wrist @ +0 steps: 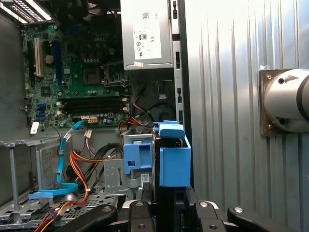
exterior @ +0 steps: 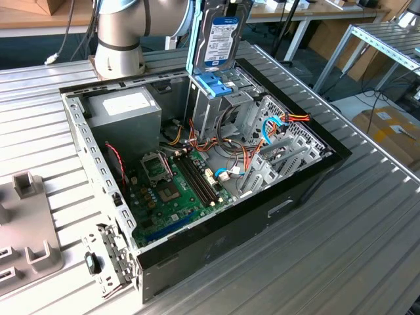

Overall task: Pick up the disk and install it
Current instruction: 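Pick up the disk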

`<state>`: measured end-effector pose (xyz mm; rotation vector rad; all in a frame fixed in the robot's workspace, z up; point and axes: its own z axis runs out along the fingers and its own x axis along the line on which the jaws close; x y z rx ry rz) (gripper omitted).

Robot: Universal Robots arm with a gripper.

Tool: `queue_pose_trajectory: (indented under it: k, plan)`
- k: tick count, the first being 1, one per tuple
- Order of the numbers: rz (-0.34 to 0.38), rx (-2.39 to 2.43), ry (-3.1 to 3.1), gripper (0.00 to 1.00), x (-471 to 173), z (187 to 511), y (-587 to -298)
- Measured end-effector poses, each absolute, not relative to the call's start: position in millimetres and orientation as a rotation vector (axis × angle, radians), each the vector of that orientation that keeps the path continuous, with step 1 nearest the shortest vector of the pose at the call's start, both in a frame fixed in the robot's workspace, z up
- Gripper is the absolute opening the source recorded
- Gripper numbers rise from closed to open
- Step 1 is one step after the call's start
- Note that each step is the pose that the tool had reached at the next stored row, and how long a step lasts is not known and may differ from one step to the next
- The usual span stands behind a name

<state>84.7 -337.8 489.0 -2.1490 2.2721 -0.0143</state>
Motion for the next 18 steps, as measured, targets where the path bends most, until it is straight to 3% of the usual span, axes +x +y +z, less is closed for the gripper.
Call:
queue_pose_trajectory:
  k: [18]
  plan:
    - [-0.015, -2.149, 2.272, 0.35, 97, 489, -339]
